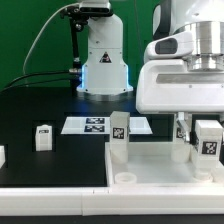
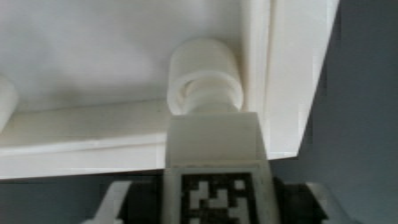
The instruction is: Assemble square table
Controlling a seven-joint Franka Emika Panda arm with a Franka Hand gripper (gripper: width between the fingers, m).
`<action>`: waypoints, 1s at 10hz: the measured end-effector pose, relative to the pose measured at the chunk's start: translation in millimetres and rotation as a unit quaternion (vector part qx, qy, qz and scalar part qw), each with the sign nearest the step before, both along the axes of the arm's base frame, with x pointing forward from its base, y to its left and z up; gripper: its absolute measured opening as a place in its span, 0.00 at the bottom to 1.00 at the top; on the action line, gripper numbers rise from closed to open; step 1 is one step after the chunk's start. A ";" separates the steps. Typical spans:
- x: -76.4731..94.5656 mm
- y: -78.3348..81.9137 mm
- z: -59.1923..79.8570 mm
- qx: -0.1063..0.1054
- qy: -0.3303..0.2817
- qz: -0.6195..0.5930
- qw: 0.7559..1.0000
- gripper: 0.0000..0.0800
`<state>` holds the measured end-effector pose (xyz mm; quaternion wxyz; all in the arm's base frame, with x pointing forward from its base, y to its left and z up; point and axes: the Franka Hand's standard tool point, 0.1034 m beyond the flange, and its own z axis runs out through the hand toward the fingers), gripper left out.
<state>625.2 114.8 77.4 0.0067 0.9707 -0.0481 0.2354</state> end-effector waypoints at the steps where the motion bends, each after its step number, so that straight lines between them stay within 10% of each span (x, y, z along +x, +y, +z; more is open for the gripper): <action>1: -2.7 -1.3 -2.1 -0.001 0.001 -0.001 1.000 0.35; 10: -3.6 -1.1 -12.5 -0.008 -0.019 0.006 1.000 0.35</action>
Offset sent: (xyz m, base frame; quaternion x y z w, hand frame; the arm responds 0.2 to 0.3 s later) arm -0.0083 0.0012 -0.0151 0.0136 0.0151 0.0101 0.9997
